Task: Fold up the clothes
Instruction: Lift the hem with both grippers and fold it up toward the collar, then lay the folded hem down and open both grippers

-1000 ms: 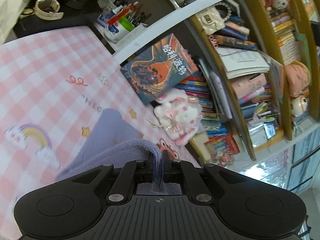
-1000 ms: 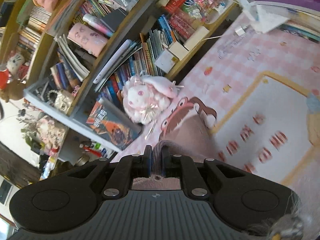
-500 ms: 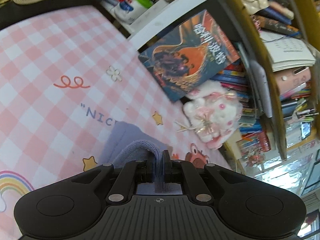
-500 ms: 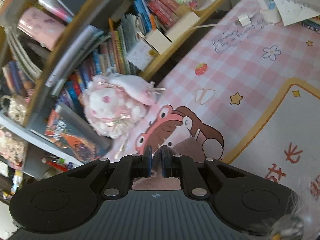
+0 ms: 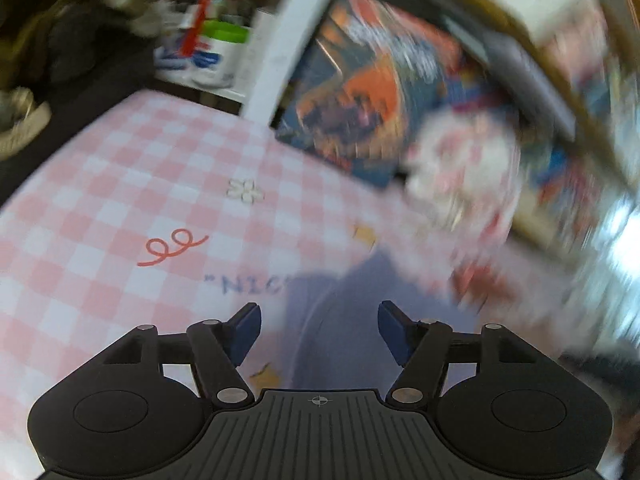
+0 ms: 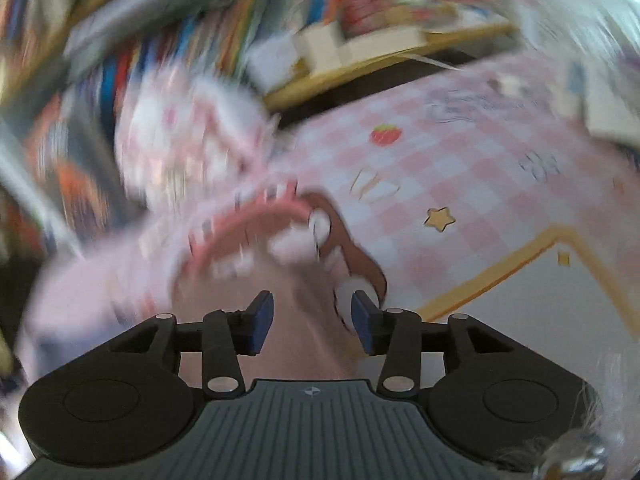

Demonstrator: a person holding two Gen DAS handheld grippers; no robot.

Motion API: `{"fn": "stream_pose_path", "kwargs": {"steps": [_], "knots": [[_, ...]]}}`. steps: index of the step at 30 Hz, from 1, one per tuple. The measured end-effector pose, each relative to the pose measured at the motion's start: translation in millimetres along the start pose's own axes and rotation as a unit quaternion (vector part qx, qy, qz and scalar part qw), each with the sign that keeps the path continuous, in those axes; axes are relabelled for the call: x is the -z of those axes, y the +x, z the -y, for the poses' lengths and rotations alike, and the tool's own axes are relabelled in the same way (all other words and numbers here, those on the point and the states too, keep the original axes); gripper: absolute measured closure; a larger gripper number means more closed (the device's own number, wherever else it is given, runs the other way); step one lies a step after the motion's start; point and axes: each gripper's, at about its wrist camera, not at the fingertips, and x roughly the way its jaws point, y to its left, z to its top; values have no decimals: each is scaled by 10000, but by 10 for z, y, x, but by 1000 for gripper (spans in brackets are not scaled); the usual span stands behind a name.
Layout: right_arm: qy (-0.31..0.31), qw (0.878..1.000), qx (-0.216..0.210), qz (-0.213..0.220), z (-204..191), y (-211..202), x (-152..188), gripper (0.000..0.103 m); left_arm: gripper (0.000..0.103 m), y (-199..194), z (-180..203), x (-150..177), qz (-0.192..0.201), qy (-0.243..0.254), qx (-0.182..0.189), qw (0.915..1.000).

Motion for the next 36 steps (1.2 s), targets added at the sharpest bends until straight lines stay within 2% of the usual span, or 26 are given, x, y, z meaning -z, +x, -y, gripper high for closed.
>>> {"fn": "stream_pose_path", "kwargs": {"steps": [1, 2, 3, 4, 7, 9, 13, 17, 19, 20, 21, 25, 28, 36], "knots": [[-321, 9994, 90, -66, -69, 40, 38, 62, 48, 32, 29, 8, -34, 92, 26, 9999], [-594, 9980, 166, -126, -128, 80, 71, 66, 62, 60, 53, 13, -64, 149, 81, 9998], [-738, 9970, 190, -158, -159, 114, 93, 84, 93, 88, 76, 17, -94, 206, 136, 9997], [-728, 9971, 171, -117, -160, 115, 95, 95, 97, 71, 77, -9, -68, 170, 212, 9996], [-106, 9992, -33, 383, -58, -83, 41, 97, 97, -103, -56, -98, 236, -323, 665, 9970], [301, 9975, -102, 628, 20, -205, 24, 97, 97, -56, -129, -103, 139, -523, 664, 9963], [402, 9990, 101, 140, 106, 83, 84, 96, 94, 230, -123, -63, -259, -342, 365, 9984], [360, 9991, 220, 36, 88, 243, 108, 94, 85, 258, -146, -74, -304, -321, 300, 9986], [277, 9989, 378, 26, 71, 227, 100, 84, 71, 203, -149, -76, -229, -386, 221, 9988], [262, 9985, 476, 40, 66, 203, 94, 72, 68, 163, -146, -72, -157, -407, 149, 9989], [266, 9982, 539, 67, 71, 175, 90, 67, 61, 112, -142, -66, -72, -446, 117, 9989], [245, 9986, 437, 176, 85, -18, 110, 66, 60, -78, -98, -10, 117, -556, 266, 9980], [149, 9987, 407, 266, 61, -181, 185, 61, 60, -217, 18, 78, 235, -362, 261, 9987], [-140, 9984, 321, 435, 7, -527, 517, 37, 50, -571, 300, 448, 369, -139, -30, 9992]]}}
